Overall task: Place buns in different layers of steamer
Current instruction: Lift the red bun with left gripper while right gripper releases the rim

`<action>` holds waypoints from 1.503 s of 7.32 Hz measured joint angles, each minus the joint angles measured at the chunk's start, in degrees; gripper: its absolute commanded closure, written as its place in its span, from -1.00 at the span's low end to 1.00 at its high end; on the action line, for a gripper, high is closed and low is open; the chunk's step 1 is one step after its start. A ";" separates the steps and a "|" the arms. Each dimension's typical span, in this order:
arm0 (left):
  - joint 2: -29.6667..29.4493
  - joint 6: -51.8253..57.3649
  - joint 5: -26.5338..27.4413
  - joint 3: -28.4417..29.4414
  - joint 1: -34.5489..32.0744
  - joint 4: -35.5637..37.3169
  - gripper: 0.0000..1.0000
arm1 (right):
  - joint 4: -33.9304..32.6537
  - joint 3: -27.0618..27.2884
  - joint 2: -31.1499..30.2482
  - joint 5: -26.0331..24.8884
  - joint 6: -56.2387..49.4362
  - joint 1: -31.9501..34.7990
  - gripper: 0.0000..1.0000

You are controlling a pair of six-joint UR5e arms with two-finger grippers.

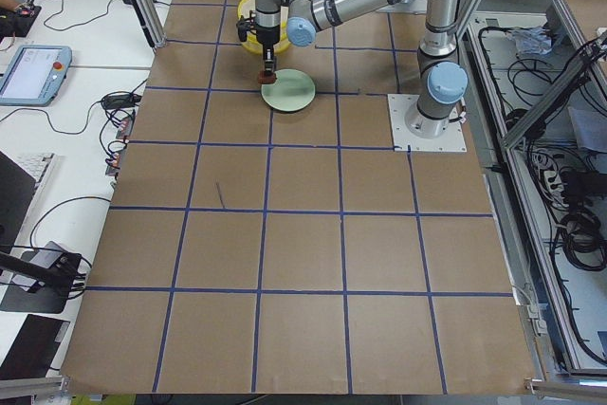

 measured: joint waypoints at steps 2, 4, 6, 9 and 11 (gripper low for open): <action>-0.10 -3.09 -3.91 4.24 -0.33 -4.47 0.77 | -0.63 0.03 0.01 0.01 0.02 -0.02 0.79; -0.47 -5.42 -4.69 6.47 -1.95 -6.94 0.78 | -0.90 0.20 0.06 0.01 0.01 -0.01 0.53; -0.49 -10.39 -5.02 7.27 -4.57 -8.11 0.77 | -0.97 0.30 0.09 -0.20 -0.04 0.02 0.39; -0.52 -16.99 -6.81 8.08 -6.90 -8.80 0.76 | -0.97 0.35 0.16 -0.29 -0.14 -0.40 -1.00; -0.63 -24.07 -13.22 9.04 -7.72 -8.52 0.75 | -0.57 -1.13 -0.34 -0.20 -0.69 -0.85 -1.00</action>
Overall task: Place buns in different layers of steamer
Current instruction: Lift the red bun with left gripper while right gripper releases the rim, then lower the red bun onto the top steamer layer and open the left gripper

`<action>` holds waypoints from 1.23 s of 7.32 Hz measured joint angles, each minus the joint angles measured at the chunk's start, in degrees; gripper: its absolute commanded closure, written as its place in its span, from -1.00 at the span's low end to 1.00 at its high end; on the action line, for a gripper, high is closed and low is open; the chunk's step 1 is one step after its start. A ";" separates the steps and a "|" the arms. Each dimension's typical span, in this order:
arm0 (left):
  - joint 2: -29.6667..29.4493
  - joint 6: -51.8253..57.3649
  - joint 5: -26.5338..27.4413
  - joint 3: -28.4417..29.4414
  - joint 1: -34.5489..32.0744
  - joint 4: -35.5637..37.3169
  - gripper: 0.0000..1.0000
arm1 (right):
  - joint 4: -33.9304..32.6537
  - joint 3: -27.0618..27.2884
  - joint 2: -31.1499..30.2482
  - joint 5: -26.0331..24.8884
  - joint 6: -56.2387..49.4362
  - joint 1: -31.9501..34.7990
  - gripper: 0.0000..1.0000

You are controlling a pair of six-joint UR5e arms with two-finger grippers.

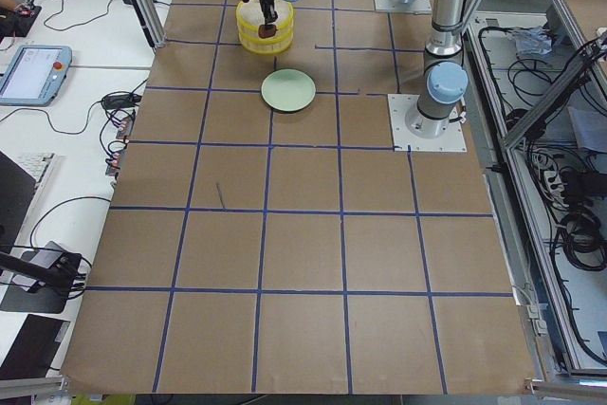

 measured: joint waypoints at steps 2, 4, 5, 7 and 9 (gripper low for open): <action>-0.55 -6.32 -4.74 1.36 -1.74 2.06 0.72 | 10.64 -6.92 -4.11 0.17 -6.45 -3.51 -1.00; -2.87 -13.39 -8.32 2.24 -5.87 9.87 -0.34 | 26.71 -14.72 -9.68 0.39 -13.16 -7.21 -1.00; -4.12 -15.44 -8.82 2.55 -7.44 12.00 -0.99 | 31.57 -16.24 -13.08 0.56 -14.60 -7.43 -1.00; -4.99 -17.13 -9.17 2.21 -8.38 13.12 -1.00 | 34.37 -13.75 -18.68 1.31 -17.00 -7.07 -1.00; -5.16 -18.21 -11.42 1.99 -8.48 13.31 -1.00 | 34.43 -12.04 -20.53 2.34 -22.98 -6.89 -1.00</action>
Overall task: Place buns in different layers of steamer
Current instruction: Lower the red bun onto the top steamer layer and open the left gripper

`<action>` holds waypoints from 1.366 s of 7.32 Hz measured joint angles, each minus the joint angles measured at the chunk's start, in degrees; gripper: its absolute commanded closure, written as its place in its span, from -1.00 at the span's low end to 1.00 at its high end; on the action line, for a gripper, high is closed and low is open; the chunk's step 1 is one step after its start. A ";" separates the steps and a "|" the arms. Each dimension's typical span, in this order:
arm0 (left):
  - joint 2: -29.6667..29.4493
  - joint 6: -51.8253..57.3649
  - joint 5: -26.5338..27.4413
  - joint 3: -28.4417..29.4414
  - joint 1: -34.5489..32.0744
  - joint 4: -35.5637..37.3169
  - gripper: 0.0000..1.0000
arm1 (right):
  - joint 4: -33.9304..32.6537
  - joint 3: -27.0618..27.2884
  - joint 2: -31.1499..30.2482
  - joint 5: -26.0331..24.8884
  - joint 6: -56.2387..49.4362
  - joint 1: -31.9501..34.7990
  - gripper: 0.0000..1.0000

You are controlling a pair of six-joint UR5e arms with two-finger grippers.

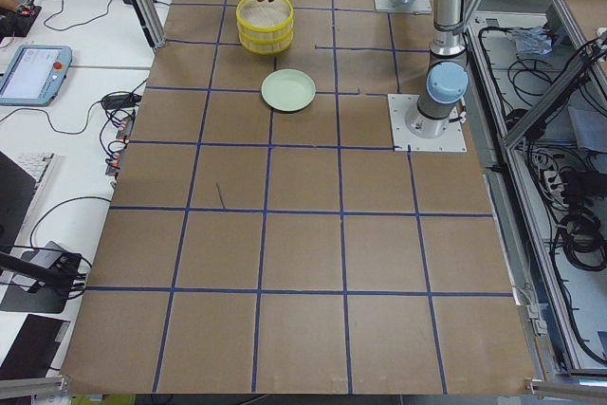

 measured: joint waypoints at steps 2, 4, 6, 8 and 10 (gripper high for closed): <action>-0.21 -1.36 -1.70 -0.20 -0.02 0.44 -1.00 | -0.17 0.40 -0.32 0.12 -1.45 -0.52 -1.00; -0.09 0.23 -1.89 -1.27 -0.07 4.96 -1.00 | 0.25 1.19 -0.09 0.20 -1.12 -1.31 -1.00; 1.19 15.53 -1.24 -2.36 0.73 6.37 -1.00 | 0.22 1.55 -0.13 0.26 -1.01 -1.26 -1.00; 3.21 32.32 -1.35 -1.88 5.98 1.18 -1.00 | 0.02 1.53 -0.19 0.26 -0.97 -1.08 -1.00; 7.64 46.90 -0.82 -1.34 13.30 -10.24 -1.00 | -0.09 1.11 -0.27 -0.07 -0.84 -0.78 -1.00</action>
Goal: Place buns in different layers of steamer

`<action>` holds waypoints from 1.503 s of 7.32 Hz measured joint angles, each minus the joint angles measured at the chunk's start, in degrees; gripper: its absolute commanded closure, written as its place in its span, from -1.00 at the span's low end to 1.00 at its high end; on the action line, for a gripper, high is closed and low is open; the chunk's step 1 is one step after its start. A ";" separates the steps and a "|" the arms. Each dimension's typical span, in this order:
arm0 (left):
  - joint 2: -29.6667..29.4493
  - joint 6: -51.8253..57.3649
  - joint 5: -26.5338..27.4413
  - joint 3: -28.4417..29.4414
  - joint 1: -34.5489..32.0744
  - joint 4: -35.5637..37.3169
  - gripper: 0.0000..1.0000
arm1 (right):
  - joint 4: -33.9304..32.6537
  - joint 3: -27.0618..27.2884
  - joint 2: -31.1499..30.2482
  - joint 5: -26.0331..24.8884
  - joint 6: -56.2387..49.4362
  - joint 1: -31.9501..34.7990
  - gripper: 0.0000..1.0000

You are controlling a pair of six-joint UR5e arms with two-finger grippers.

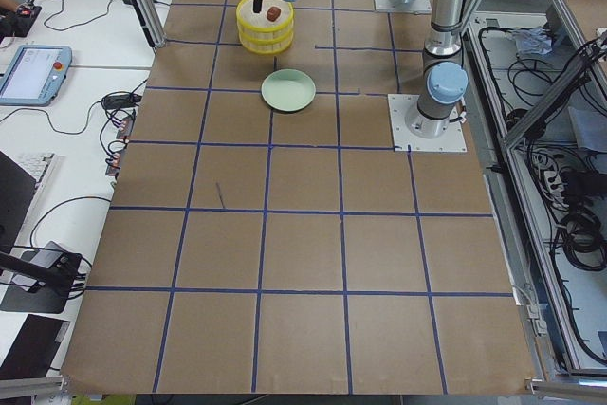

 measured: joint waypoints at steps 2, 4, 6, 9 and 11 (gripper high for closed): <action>4.42 4.54 6.19 0.28 3.93 -12.82 -1.00 | 0.22 -0.27 -0.22 -1.85 2.35 0.96 -1.00; 10.20 4.93 11.30 -0.42 4.69 -22.97 -1.00 | 0.21 -0.30 -0.32 -2.29 4.87 1.29 -1.00; 12.42 4.48 12.25 -0.97 4.66 -26.49 -1.00 | 0.19 -0.22 -0.26 -1.90 5.32 1.33 -1.00; 13.00 4.66 12.54 -0.05 4.56 -26.93 -1.00 | -0.14 0.13 -0.25 -1.73 5.37 1.33 -1.00; 13.13 4.55 12.29 -0.21 4.54 -26.73 -1.00 | -0.47 0.18 -0.28 -1.84 5.43 1.33 -1.00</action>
